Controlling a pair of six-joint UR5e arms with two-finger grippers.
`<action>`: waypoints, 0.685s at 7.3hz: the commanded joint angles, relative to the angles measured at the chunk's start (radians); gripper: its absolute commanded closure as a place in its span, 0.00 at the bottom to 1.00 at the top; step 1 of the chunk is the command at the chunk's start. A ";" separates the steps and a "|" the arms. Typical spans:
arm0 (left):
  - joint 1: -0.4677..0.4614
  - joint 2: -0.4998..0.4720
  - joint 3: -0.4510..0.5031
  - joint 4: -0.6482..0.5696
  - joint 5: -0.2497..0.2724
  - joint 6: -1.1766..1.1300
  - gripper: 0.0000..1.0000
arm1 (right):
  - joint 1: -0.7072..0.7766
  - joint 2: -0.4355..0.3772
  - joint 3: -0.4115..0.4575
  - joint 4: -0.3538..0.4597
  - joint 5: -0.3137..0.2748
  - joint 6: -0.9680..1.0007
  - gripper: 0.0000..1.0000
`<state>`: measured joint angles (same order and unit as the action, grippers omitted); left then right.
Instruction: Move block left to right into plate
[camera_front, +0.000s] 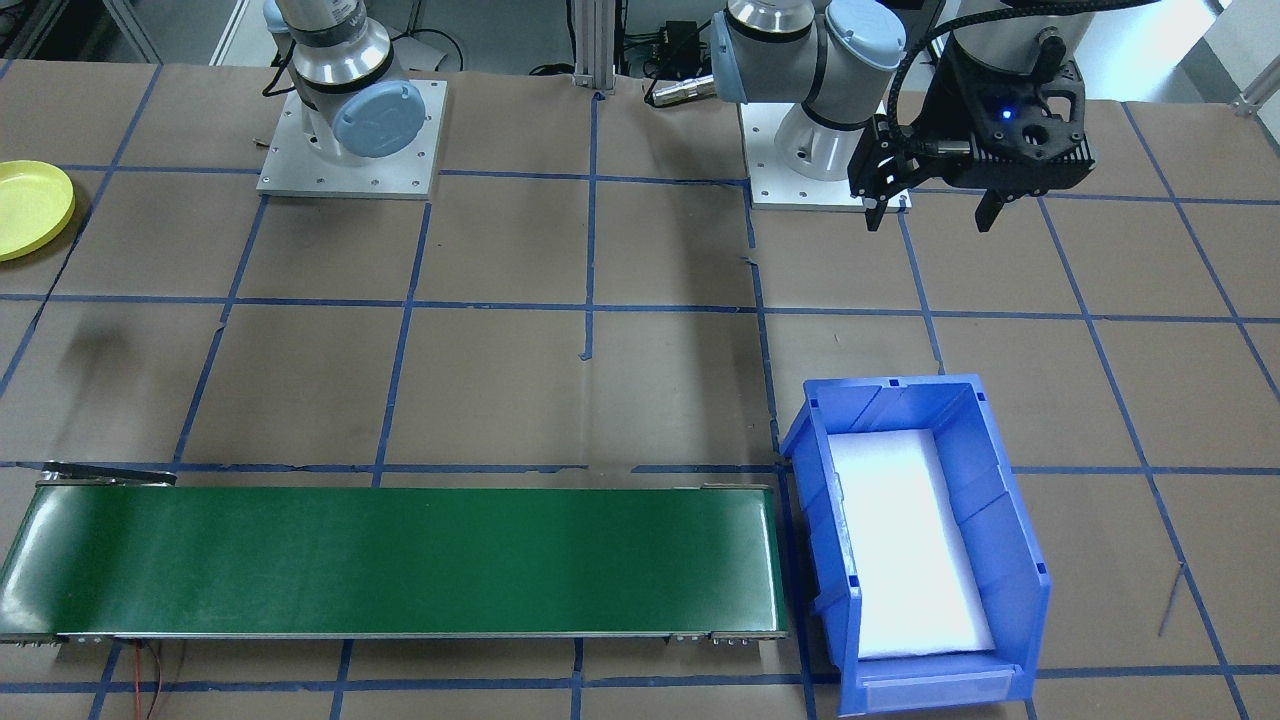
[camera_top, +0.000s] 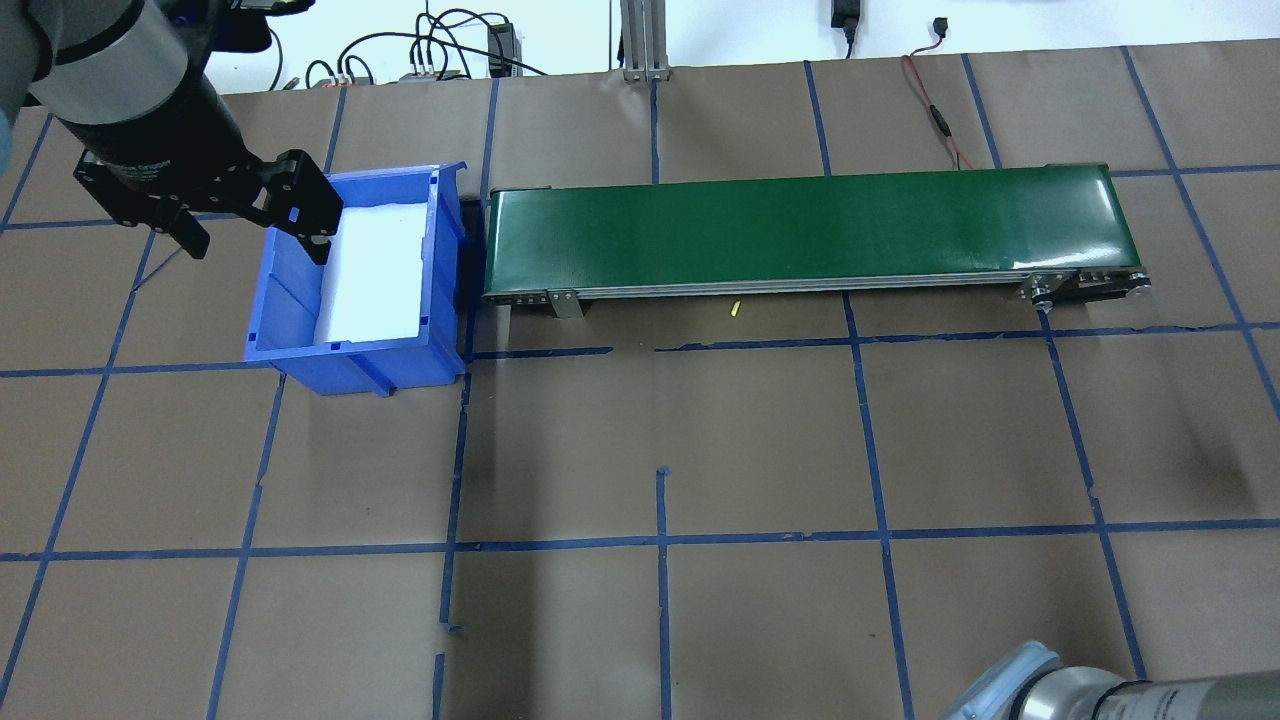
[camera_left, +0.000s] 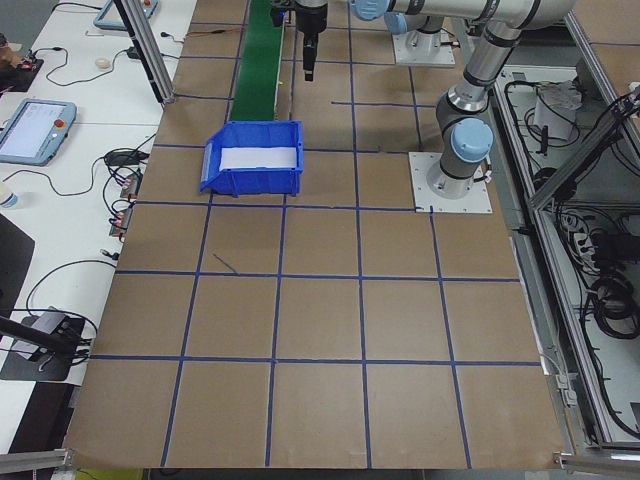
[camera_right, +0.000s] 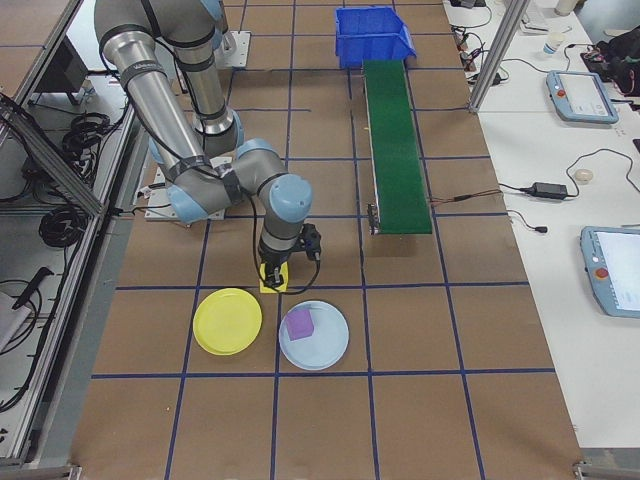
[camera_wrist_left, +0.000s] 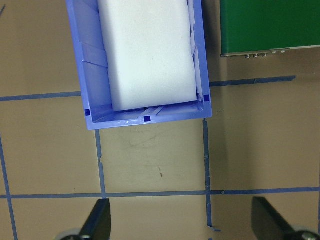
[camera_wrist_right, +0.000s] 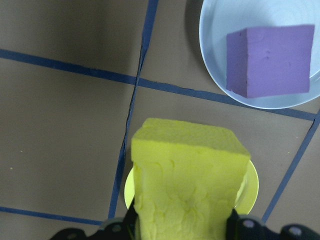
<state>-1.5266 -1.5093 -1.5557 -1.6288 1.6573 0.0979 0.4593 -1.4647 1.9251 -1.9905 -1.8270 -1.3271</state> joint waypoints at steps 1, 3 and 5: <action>0.000 -0.002 0.003 0.001 -0.004 -0.001 0.00 | -0.129 0.010 0.140 -0.105 0.006 -0.072 0.71; 0.005 0.003 0.003 -0.003 0.004 0.003 0.00 | -0.160 0.042 0.160 -0.100 0.008 -0.160 0.09; 0.000 0.001 -0.001 -0.002 -0.010 -0.004 0.00 | -0.179 0.069 0.143 -0.108 -0.009 -0.187 0.00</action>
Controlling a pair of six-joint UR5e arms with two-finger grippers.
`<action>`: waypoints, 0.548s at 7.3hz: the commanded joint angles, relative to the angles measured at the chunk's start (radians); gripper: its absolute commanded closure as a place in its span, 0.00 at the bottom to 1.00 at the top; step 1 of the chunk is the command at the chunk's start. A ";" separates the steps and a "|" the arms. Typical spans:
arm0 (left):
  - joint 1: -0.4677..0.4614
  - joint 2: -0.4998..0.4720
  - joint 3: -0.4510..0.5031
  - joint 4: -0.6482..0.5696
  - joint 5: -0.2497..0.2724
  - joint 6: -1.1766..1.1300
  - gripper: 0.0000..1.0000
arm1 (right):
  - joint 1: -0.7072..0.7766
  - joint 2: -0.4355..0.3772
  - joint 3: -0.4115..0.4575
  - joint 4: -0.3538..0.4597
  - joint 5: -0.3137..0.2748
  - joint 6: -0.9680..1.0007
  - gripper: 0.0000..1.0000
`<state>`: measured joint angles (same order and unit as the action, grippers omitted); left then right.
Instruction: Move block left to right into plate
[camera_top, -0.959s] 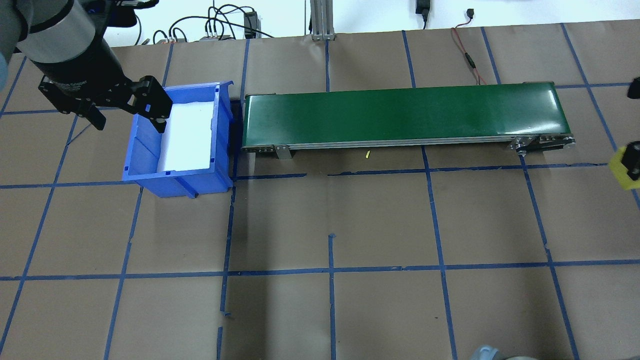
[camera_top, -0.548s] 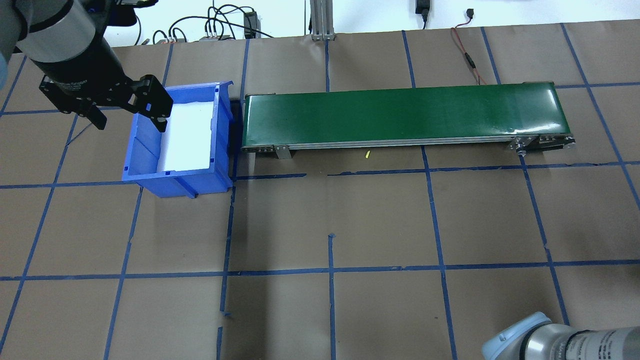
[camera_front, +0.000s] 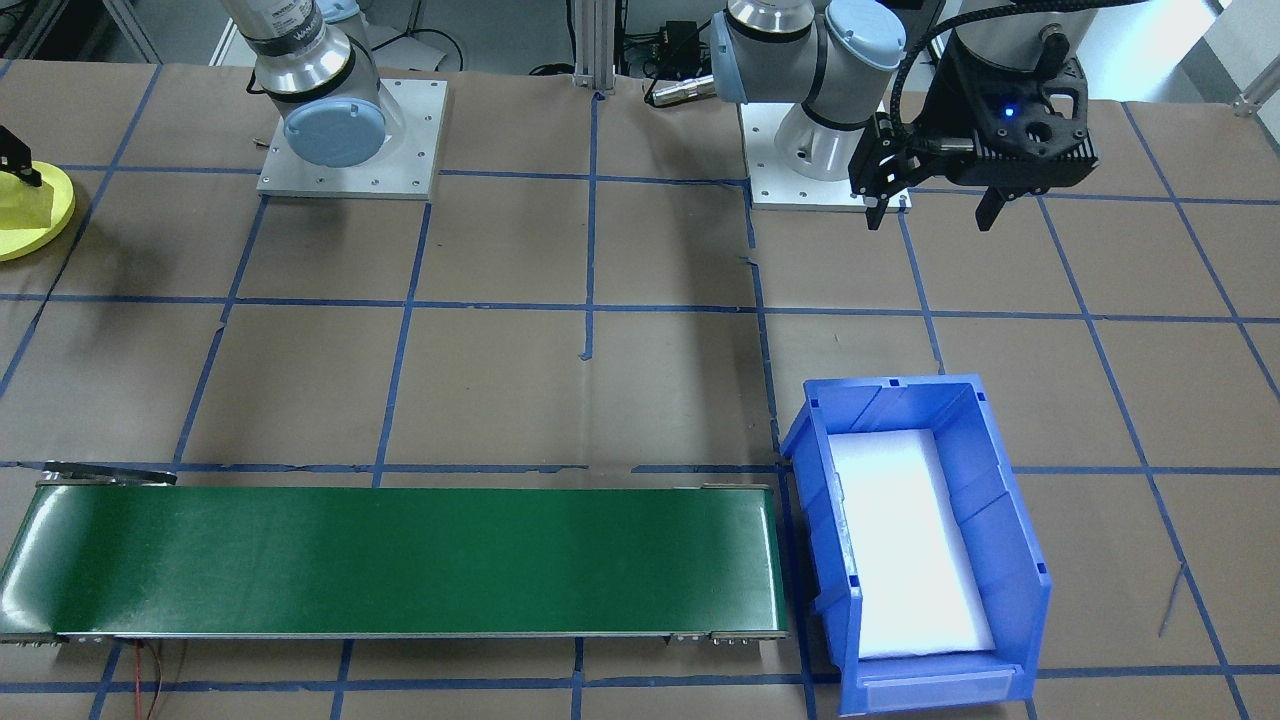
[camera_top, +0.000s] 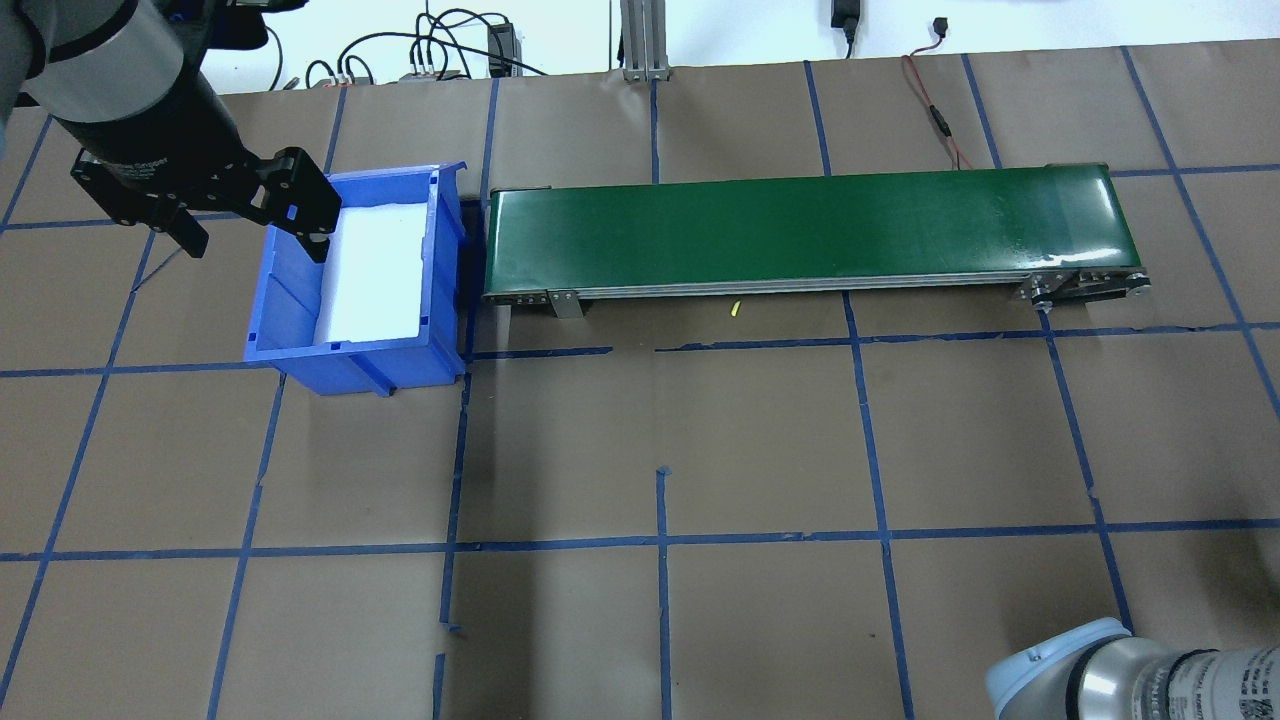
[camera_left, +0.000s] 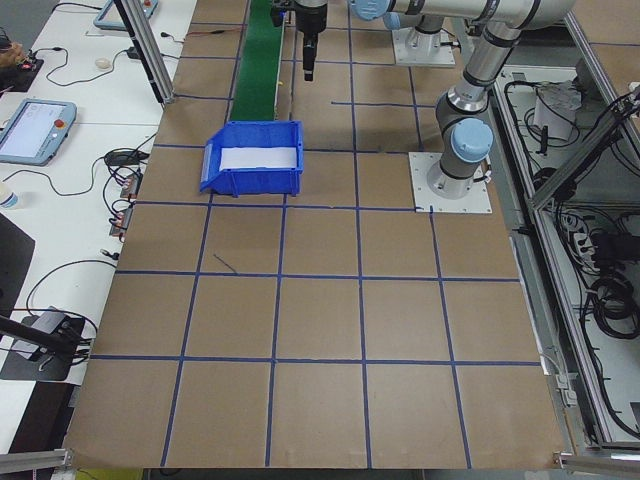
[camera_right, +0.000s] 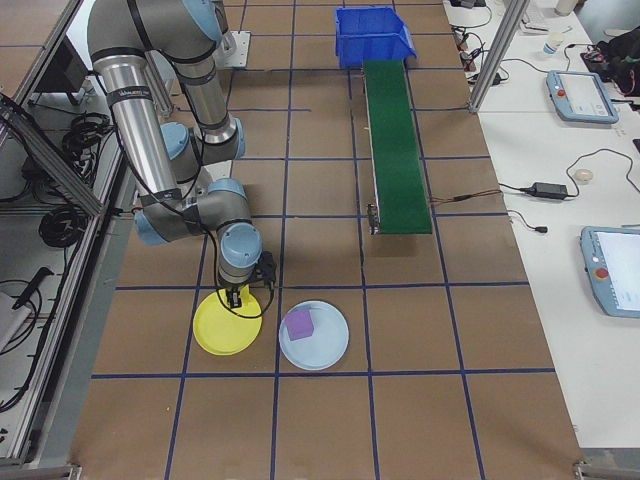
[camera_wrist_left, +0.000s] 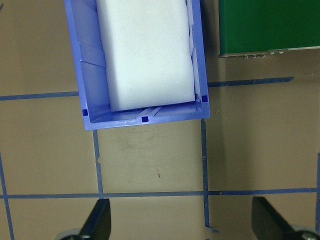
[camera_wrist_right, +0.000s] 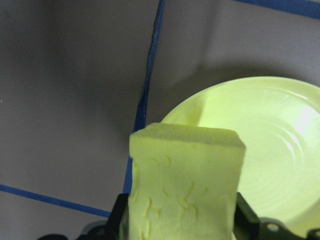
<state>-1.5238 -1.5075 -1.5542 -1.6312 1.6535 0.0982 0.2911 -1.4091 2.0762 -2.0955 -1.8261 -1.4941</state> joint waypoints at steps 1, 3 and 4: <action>-0.003 -0.002 0.000 0.002 -0.006 -0.011 0.00 | -0.012 0.007 -0.036 0.000 -0.007 -0.015 0.00; 0.002 0.004 -0.003 0.001 0.002 -0.003 0.00 | 0.044 -0.013 -0.079 0.017 0.023 0.026 0.00; 0.002 0.004 0.000 -0.002 0.008 0.001 0.00 | 0.163 -0.013 -0.088 0.015 0.110 0.143 0.00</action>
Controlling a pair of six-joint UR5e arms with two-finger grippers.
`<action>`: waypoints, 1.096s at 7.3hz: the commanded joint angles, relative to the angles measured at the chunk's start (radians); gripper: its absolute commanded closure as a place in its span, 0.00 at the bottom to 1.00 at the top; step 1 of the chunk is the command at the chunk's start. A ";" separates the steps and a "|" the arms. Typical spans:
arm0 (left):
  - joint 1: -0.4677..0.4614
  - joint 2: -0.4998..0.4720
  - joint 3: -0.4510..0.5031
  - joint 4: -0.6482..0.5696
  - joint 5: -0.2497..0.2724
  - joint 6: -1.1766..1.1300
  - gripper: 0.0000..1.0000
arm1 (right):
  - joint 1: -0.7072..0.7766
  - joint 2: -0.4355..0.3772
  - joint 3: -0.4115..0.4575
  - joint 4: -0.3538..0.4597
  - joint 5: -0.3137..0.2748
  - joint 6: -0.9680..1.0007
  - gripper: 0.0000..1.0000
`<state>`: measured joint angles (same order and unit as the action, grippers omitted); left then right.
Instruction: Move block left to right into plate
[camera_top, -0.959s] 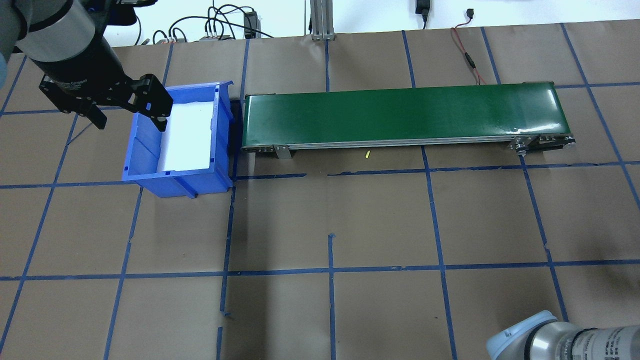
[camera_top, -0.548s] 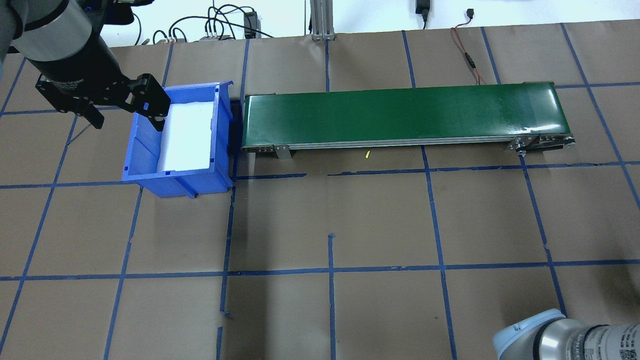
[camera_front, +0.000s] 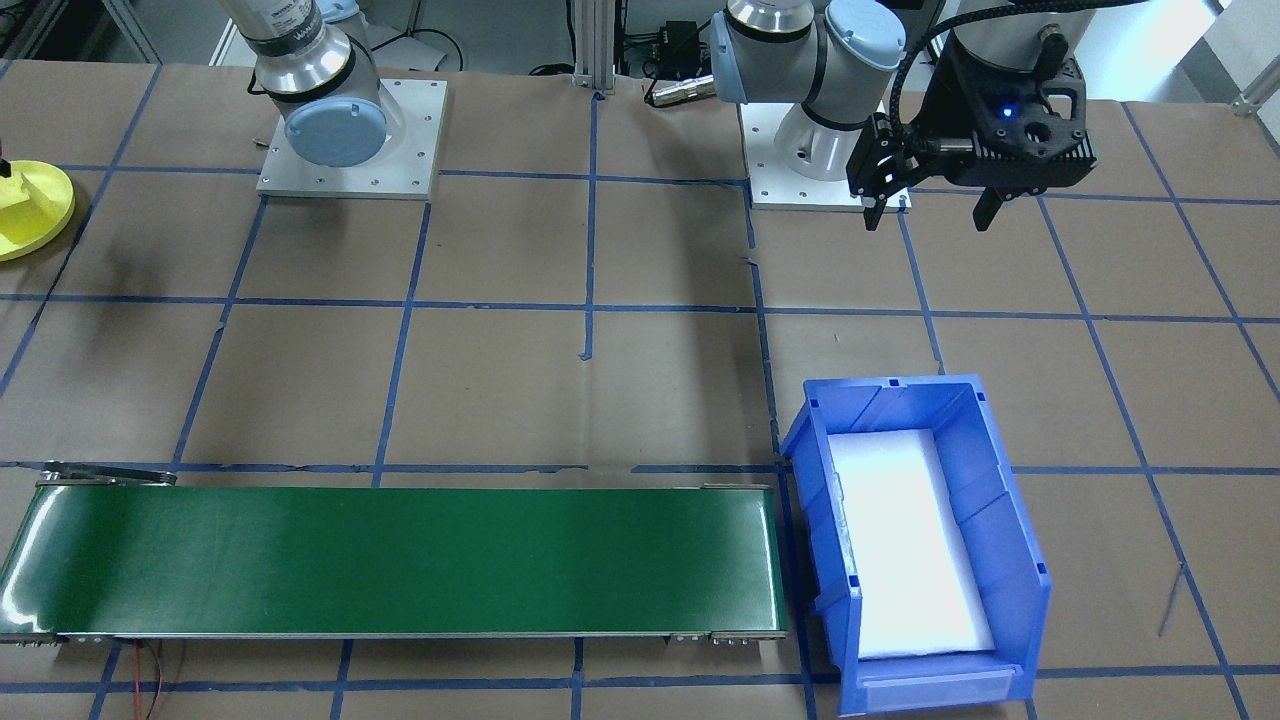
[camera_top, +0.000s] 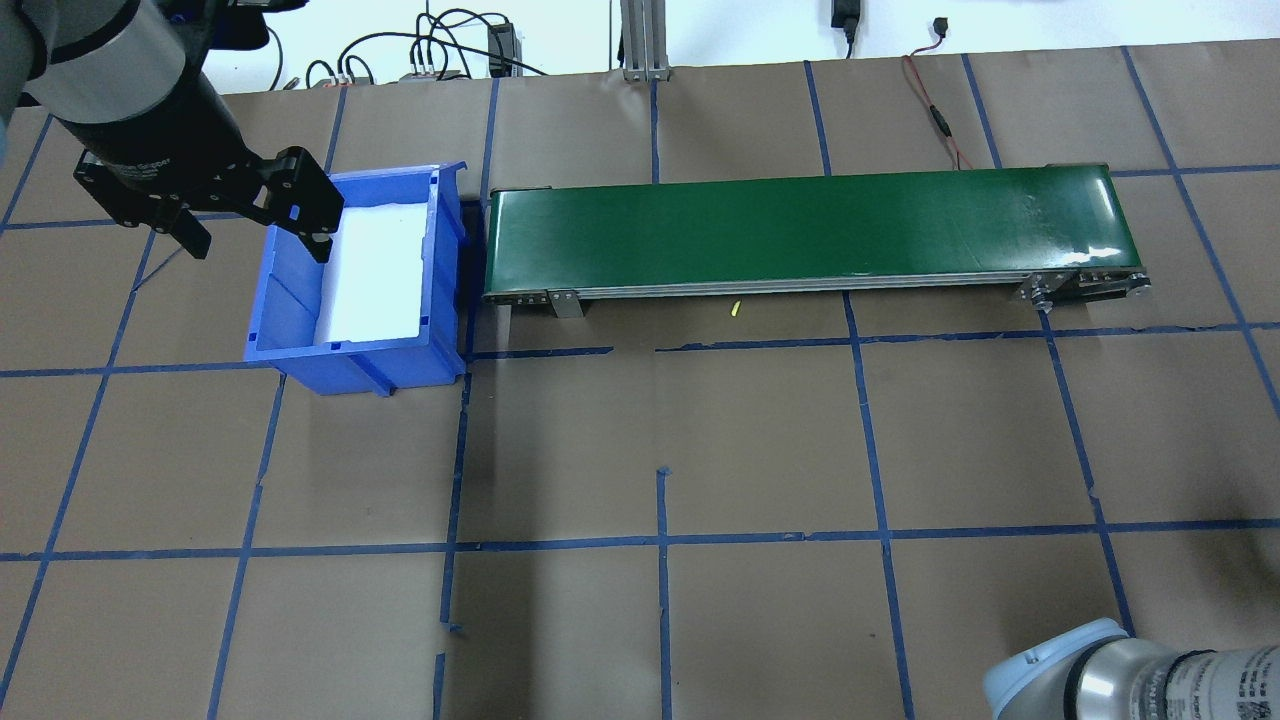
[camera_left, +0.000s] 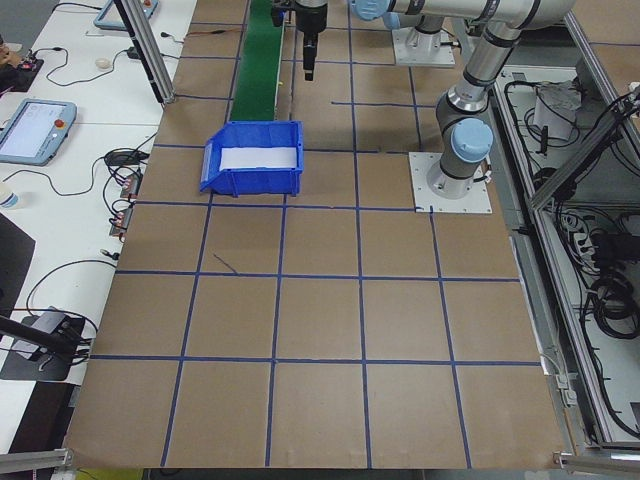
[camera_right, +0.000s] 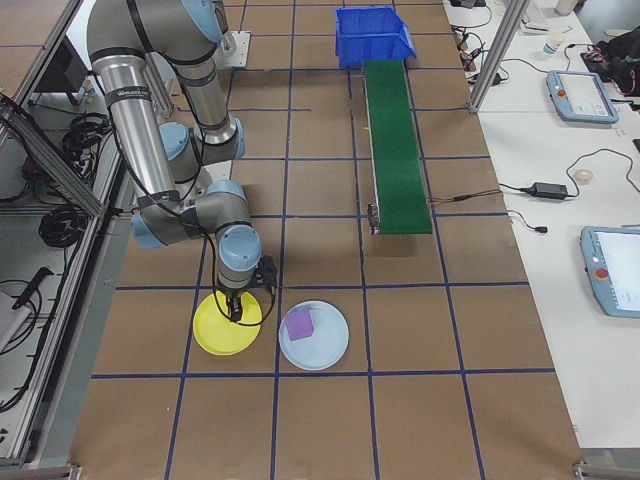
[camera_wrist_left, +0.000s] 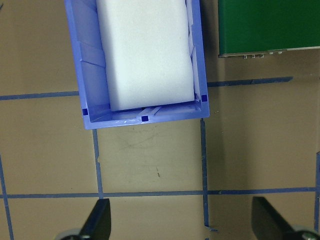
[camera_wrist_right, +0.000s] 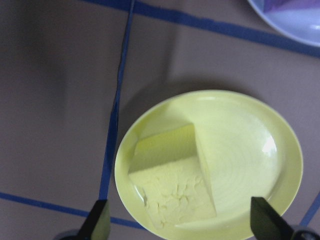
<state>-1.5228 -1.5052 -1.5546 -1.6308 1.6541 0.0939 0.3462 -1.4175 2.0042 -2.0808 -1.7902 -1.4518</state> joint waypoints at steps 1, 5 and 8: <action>-0.005 0.003 0.001 -0.003 0.007 0.006 0.00 | 0.240 -0.009 -0.056 0.013 0.077 0.222 0.00; -0.002 0.002 -0.002 0.000 -0.005 0.001 0.00 | 0.651 -0.171 -0.263 0.409 0.069 0.797 0.01; 0.001 0.002 -0.002 0.000 -0.005 0.001 0.00 | 1.030 -0.230 -0.411 0.675 0.077 1.249 0.00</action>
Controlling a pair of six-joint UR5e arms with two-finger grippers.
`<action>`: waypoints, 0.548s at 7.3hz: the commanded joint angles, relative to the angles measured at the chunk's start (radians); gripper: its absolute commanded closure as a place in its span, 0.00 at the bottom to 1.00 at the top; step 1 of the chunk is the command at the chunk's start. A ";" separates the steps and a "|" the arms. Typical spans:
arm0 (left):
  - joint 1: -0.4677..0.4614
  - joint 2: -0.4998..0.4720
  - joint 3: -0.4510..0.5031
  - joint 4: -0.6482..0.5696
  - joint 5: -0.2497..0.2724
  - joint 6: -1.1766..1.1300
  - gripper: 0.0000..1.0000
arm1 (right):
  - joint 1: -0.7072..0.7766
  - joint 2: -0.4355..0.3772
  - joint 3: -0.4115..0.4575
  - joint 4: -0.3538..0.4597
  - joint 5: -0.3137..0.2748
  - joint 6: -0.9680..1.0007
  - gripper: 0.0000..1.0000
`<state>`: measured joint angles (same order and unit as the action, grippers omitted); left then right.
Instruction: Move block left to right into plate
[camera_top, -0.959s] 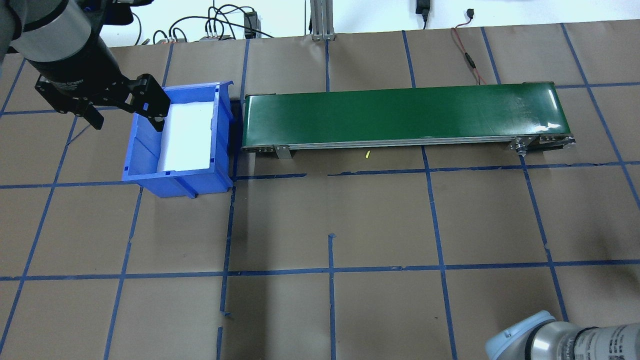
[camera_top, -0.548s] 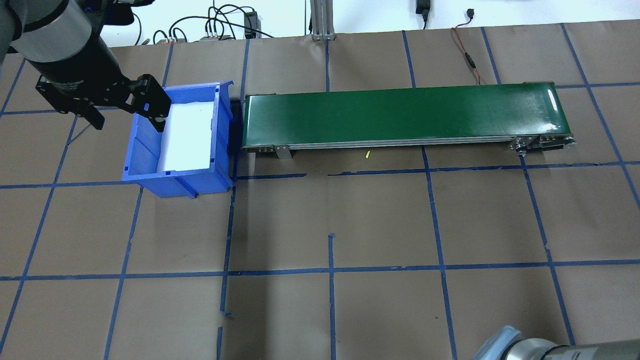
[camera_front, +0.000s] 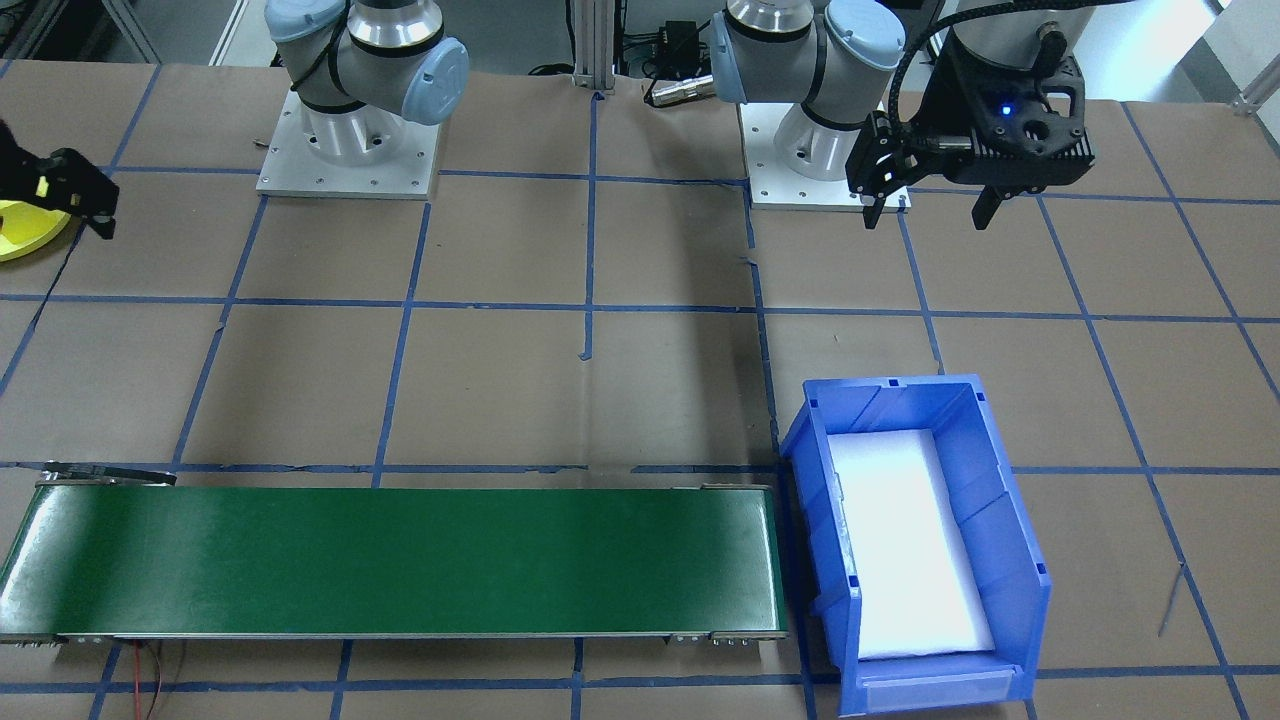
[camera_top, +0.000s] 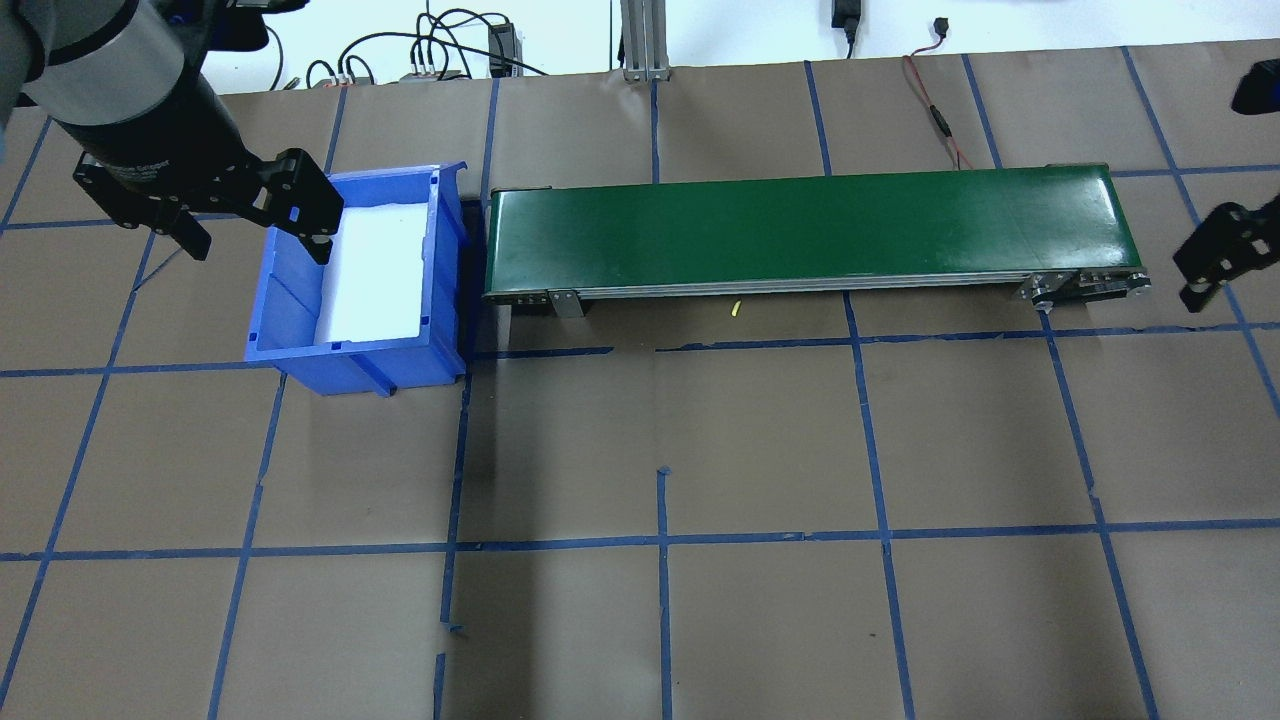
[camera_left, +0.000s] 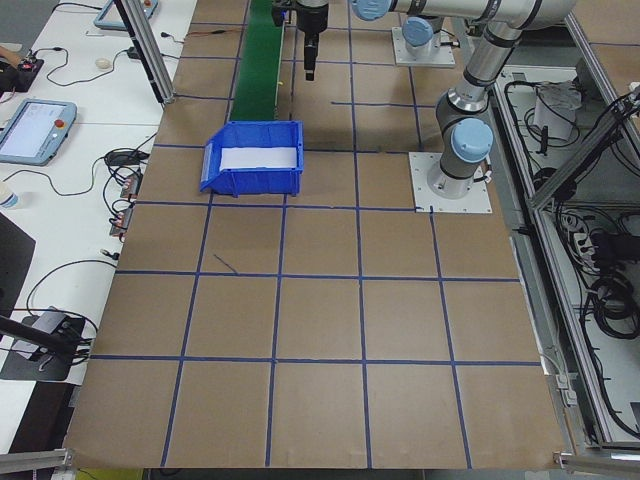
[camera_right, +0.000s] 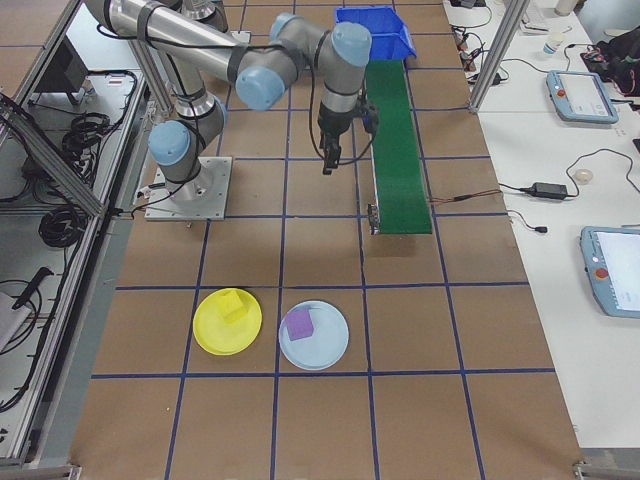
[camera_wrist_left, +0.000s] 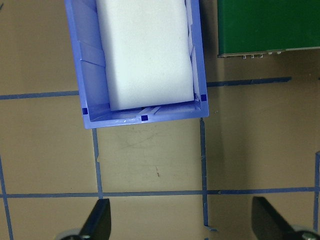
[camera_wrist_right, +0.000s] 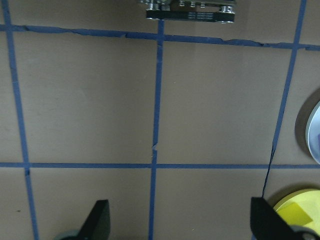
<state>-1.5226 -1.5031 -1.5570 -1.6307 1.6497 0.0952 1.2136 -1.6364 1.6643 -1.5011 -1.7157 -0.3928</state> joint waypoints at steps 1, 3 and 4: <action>0.001 0.001 0.002 0.000 0.001 0.000 0.00 | 0.281 -0.002 -0.098 0.098 0.005 0.230 0.00; 0.001 0.000 0.002 0.002 0.001 0.000 0.00 | 0.348 0.001 -0.086 0.096 0.114 0.230 0.00; 0.001 0.000 0.000 0.002 0.001 0.000 0.00 | 0.350 0.001 -0.084 0.098 0.107 0.230 0.00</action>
<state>-1.5218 -1.5031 -1.5558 -1.6296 1.6505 0.0951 1.5465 -1.6360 1.5780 -1.4059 -1.6256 -0.1666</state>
